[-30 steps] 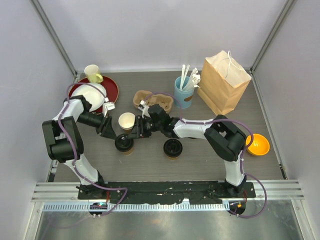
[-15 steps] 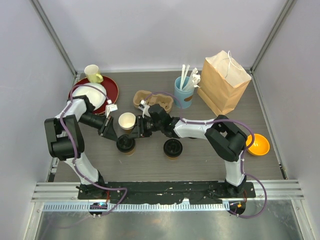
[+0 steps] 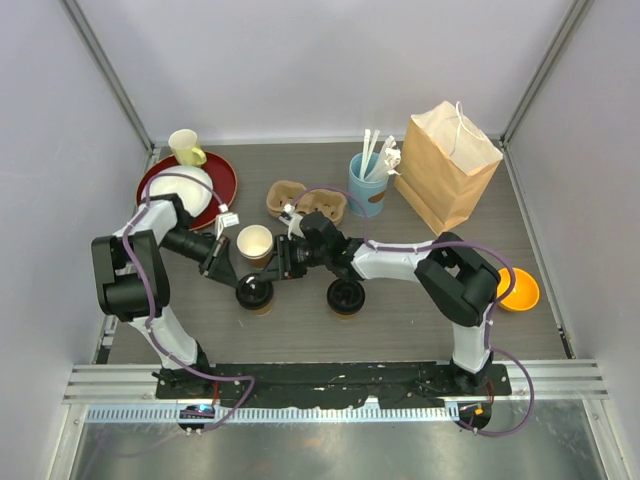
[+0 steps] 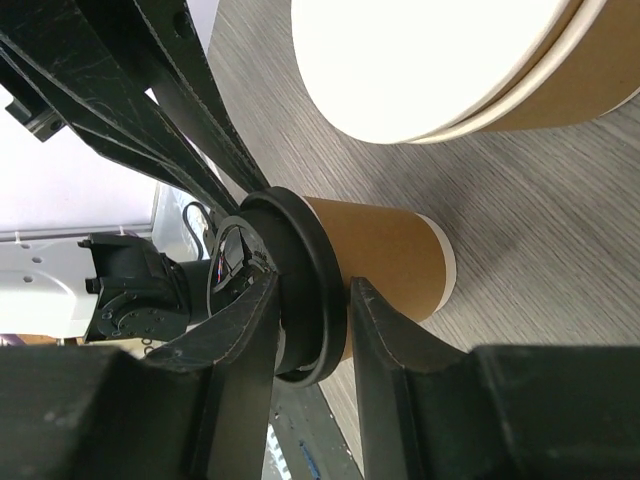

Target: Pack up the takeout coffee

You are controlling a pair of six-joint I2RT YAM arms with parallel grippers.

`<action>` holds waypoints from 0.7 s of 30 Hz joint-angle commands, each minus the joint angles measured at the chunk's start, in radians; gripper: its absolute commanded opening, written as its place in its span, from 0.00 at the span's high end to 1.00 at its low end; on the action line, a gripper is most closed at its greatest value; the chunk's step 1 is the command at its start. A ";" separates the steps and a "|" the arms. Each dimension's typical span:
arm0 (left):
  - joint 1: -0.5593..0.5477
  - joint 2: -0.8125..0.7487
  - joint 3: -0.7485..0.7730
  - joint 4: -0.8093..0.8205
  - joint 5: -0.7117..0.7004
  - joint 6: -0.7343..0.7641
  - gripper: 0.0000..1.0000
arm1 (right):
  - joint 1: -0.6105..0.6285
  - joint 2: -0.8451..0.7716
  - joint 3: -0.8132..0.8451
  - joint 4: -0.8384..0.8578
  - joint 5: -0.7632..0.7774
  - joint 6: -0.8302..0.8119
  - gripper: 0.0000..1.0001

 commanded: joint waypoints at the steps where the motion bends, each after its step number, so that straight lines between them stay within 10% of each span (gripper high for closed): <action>1: -0.030 0.000 -0.036 -0.205 -0.090 0.043 0.97 | 0.008 -0.030 -0.012 0.040 0.048 -0.003 0.63; 21: -0.110 -0.081 -0.025 -0.097 -0.095 -0.117 1.00 | 0.010 -0.044 -0.017 0.020 0.049 -0.027 0.62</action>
